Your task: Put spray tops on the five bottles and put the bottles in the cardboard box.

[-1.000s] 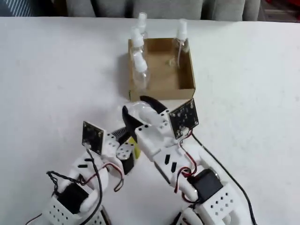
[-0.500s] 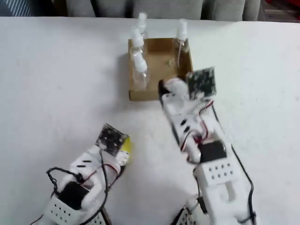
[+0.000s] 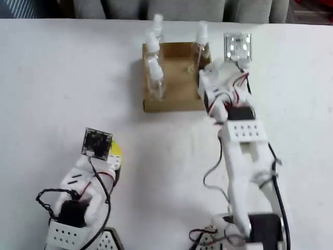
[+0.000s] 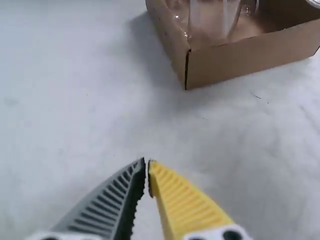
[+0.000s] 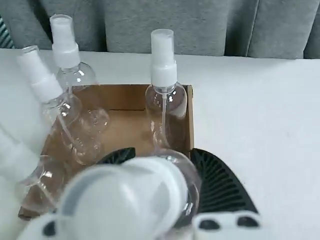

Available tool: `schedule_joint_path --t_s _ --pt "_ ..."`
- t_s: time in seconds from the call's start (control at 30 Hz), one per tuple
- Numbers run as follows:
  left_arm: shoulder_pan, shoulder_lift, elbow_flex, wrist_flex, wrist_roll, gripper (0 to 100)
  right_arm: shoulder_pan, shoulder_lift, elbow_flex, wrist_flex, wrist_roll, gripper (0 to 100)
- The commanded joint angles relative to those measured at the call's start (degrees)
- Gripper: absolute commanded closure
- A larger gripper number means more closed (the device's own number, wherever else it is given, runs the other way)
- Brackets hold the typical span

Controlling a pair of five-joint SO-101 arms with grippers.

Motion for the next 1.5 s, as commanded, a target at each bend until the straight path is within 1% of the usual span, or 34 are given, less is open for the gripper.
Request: schedule_joint_path --t_s 0.0,0.3,0.57,1.13,1.47 --pt "-0.75 -0.48 -0.09 -0.26 -0.62 97 0.92 5.41 -9.05 -1.36 0.70 98.3" --pt "-0.75 -0.48 -0.09 -0.26 -0.62 97 1.01 20.62 -21.80 -1.36 0.70 98.3" --pt "-0.75 -0.48 -0.09 -0.26 -0.62 97 1.10 28.00 -24.26 -1.36 0.62 98.3" --pt "-0.75 -0.48 -0.09 -0.26 -0.62 97 1.10 35.74 -23.82 -1.36 0.18 98.3" --pt "-0.75 -0.48 -0.09 -0.26 -0.62 97 0.92 36.18 -23.82 -1.36 0.53 98.1"
